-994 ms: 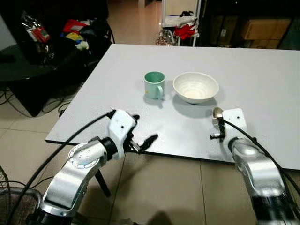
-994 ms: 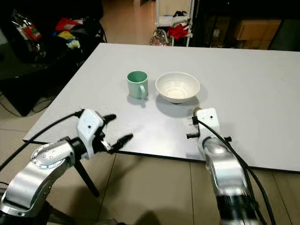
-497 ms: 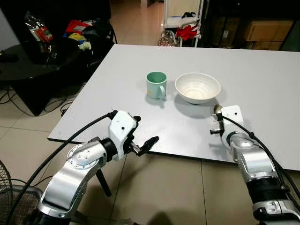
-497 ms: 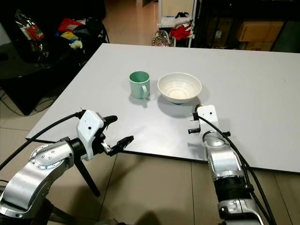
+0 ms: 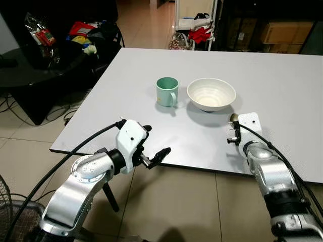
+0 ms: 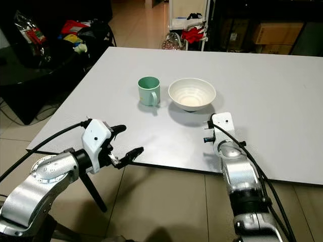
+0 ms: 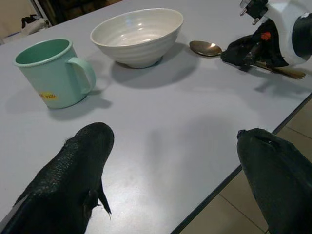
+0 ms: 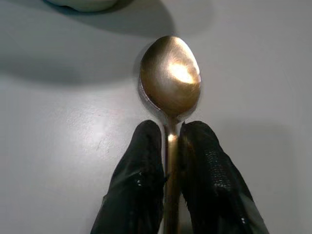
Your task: Setting the table
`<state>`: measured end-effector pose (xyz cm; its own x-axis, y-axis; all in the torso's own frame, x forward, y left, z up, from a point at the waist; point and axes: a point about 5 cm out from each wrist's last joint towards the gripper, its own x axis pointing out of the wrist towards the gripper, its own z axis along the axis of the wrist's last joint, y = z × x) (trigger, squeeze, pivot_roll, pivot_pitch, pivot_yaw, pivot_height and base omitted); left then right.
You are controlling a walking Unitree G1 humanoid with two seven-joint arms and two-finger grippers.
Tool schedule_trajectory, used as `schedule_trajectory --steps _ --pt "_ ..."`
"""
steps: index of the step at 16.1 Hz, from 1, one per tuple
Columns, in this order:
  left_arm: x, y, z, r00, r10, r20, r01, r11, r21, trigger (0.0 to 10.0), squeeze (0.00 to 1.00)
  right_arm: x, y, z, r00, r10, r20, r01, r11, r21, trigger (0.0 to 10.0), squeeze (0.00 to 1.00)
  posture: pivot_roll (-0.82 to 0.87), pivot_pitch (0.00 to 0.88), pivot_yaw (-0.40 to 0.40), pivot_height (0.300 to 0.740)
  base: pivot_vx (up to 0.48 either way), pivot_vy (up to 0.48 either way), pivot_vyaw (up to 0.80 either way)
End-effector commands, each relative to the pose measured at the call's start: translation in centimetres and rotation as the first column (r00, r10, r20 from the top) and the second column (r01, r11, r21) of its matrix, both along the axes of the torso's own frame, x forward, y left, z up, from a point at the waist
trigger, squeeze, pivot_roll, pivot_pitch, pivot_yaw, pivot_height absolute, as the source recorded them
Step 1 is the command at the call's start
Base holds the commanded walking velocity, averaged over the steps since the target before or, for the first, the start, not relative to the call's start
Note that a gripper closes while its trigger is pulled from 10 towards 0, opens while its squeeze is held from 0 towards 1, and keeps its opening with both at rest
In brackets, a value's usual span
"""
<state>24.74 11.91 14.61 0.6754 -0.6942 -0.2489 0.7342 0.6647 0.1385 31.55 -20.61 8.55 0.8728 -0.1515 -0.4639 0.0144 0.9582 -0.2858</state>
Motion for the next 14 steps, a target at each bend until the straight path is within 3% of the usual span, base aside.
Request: schedule_trajectory --steps 1,5,8,9,11,14 --pt "-0.1 0.2 0.1 1.000 -0.005 -0.001 0.005 1.000 0.006 10.0 0.00 -0.8 0.3 -0.1 1.000 0.005 -0.022 -0.005 1.000 0.027 10.0 1.00 0.08 0.000 0.064 0.740 0.000 0.000 0.00" --pt "0.0 1.4 0.8 0.991 0.125 0.057 -0.123 0.992 -0.030 10.0 0.00 -3.4 1.2 3.6 0.995 0.056 0.082 -0.059 0.997 0.041 10.0 1.00 0.07 0.000 0.071 0.740 0.000 0.000 0.00" --pt "0.2 3.2 1.4 0.933 0.338 0.124 -0.332 0.941 -0.062 10.0 0.00 -6.1 3.4 6.3 0.966 0.164 0.198 -0.184 0.979 0.087 10.0 1.00 0.07 0.000 0.094 0.740 0.000 0.000 0.00" --pt "-0.1 3.4 1.3 0.919 0.375 0.124 -0.369 0.927 -0.072 10.0 0.00 -6.7 4.3 6.7 0.943 0.229 0.242 -0.255 0.963 0.082 10.0 1.00 0.08 0.000 0.095 0.740 0.000 0.000 0.00" --pt "-0.3 3.7 1.4 0.900 0.418 0.120 -0.410 0.908 -0.087 10.0 0.00 -7.7 5.9 6.4 0.902 0.367 0.229 -0.392 0.917 0.074 10.0 1.00 0.09 0.000 0.087 0.740 0.000 0.000 0.63" --pt "-0.6 3.7 1.1 0.881 0.452 0.138 -0.448 0.892 -0.063 10.0 0.00 -8.1 6.6 6.2 0.875 0.418 0.246 -0.455 0.882 0.120 10.0 1.00 0.11 0.000 0.070 0.740 0.000 0.000 0.80"
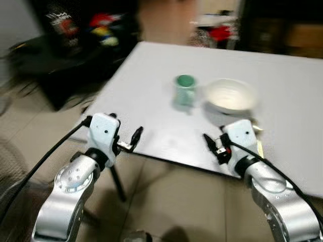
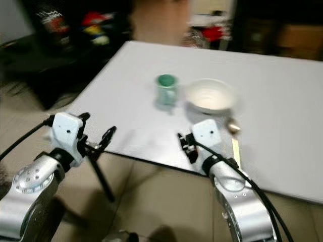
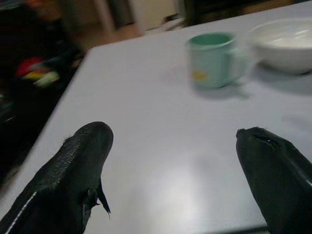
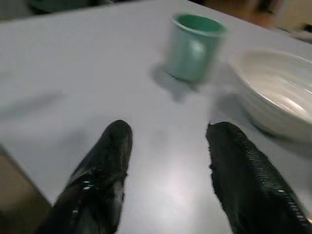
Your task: Setting the table
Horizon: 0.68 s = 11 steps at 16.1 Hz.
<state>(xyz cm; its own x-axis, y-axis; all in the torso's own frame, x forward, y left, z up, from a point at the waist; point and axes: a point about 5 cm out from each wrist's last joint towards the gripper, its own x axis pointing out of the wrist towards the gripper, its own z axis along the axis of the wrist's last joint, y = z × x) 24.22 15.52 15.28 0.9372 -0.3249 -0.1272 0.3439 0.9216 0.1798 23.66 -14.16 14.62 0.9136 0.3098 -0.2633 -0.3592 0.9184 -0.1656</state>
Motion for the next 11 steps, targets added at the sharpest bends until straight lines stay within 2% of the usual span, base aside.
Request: schedule_trajectory --steps 1,2,5,7,9,11 --pt "-0.4 0.1 0.4 0.999 0.029 0.021 -0.029 1.000 -0.006 10.0 0.00 -0.3 0.2 0.3 1.000 0.026 0.016 -0.027 0.999 0.048 10.0 1.00 0.11 0.000 0.061 0.740 0.000 0.000 0.80" --pt "-0.5 0.2 0.4 0.998 0.056 0.021 -0.055 0.998 -0.013 10.0 0.00 -0.5 0.1 0.3 1.000 0.026 0.018 -0.027 0.995 0.092 10.0 1.00 0.12 0.000 0.058 0.740 0.000 0.000 0.80" --pt "-0.6 -0.3 0.2 0.998 0.058 0.017 -0.058 0.998 -0.009 10.0 0.00 -0.8 -0.2 -0.5 0.999 0.030 0.017 -0.032 0.996 0.086 10.0 1.00 0.13 0.000 0.059 0.740 0.000 0.000 0.80" --pt "0.3 0.4 0.2 0.991 0.134 0.028 -0.134 0.991 0.002 10.0 0.00 -0.6 0.0 -0.5 1.000 0.008 0.012 -0.009 0.996 0.091 10.0 1.00 0.12 0.000 0.056 0.740 0.000 0.000 0.80" --pt "0.3 0.4 -0.3 0.988 0.156 0.013 -0.156 0.988 -0.003 10.0 0.00 -0.5 -0.2 -0.7 1.000 0.006 0.018 -0.008 0.997 0.073 10.0 1.00 0.11 0.000 0.072 0.740 0.000 0.000 0.80" --pt "0.7 0.1 -0.1 0.990 0.137 0.018 -0.137 0.991 -0.003 10.0 0.00 -0.4 -0.6 -0.4 0.999 -0.029 0.039 0.026 0.996 0.081 10.0 1.00 0.10 0.000 0.088 0.740 0.000 0.000 0.80"
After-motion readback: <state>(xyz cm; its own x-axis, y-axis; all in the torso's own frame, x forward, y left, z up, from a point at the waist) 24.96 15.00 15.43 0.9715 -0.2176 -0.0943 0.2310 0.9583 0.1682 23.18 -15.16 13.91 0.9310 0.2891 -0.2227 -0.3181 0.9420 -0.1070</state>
